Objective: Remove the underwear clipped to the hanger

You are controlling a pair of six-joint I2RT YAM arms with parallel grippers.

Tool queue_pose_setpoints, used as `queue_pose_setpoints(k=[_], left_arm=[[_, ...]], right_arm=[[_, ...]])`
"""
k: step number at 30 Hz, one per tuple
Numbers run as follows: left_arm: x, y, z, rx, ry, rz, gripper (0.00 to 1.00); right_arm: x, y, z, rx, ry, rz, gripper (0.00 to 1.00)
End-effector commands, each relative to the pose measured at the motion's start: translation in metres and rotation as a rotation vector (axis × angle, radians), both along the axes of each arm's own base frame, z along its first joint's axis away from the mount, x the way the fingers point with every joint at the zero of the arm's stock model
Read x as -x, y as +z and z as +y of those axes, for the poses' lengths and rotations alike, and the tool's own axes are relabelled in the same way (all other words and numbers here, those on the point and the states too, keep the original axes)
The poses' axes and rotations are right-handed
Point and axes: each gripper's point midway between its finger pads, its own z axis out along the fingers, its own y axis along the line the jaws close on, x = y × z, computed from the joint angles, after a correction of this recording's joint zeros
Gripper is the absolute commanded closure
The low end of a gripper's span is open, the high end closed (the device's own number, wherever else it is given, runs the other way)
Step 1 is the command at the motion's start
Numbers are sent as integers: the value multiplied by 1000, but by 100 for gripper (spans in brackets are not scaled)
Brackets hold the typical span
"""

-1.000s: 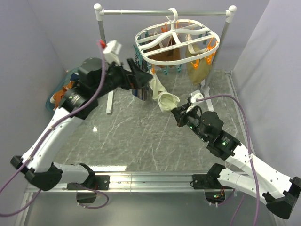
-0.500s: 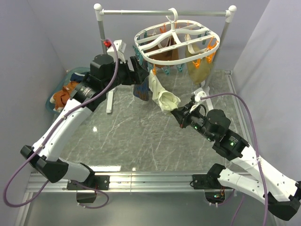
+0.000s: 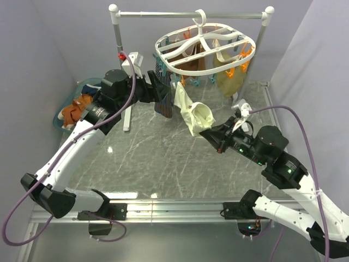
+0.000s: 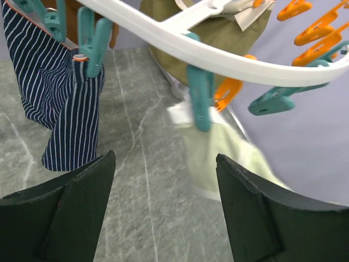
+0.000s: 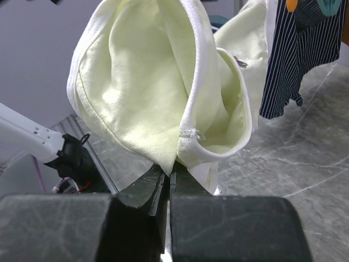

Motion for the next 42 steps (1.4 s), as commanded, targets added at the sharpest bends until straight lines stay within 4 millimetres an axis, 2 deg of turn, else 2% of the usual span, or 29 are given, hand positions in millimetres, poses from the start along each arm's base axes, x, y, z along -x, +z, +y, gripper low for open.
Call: queue_pose_setpoints(k=[1, 4, 7, 11, 14, 17, 18, 20, 21, 23, 24, 25, 28, 34, 39, 42], left_arm=[[1, 21, 0, 108, -71, -63, 21], [5, 19, -7, 156, -132, -49, 22], [11, 17, -12, 179, -168, -40, 22], [17, 17, -21, 222, -224, -28, 23], [22, 18, -27, 259, -273, -23, 23], [31, 18, -37, 300, -350, -6, 23], [34, 25, -41, 323, -384, -34, 23], [46, 22, -50, 370, -480, -1, 23], [50, 32, -52, 403, -516, -41, 23], [61, 28, -62, 439, -592, -1, 24], [62, 26, -66, 443, -596, 8, 24], [63, 23, -72, 433, -595, 21, 24], [64, 21, -80, 432, -583, 16, 23], [59, 17, -83, 487, -567, 27, 21], [53, 21, -92, 533, -611, 3, 21], [40, 19, -100, 528, -606, -8, 20]], right_arm=[[17, 28, -13, -49, 15, -17, 100], [20, 37, -26, -49, -28, -26, 100], [19, 47, -48, -64, -118, -44, 100], [14, 58, -88, -89, -294, -78, 100], [18, 56, -98, -72, -318, -73, 100], [22, 52, -92, -74, -276, -53, 100], [23, 47, -84, -66, -241, -43, 100], [23, 40, -73, -67, -202, -20, 100], [26, 34, -63, -60, -155, -6, 100], [28, 27, -51, -61, -105, 23, 100], [29, 27, -46, -74, -82, 24, 100], [32, 19, -36, -74, -35, 51, 100], [33, 12, -22, -94, 21, 76, 100], [42, 7, -4, -82, 129, 93, 100], [46, 4, 0, -69, 166, 102, 100], [48, 6, -1, -71, 168, 99, 100]])
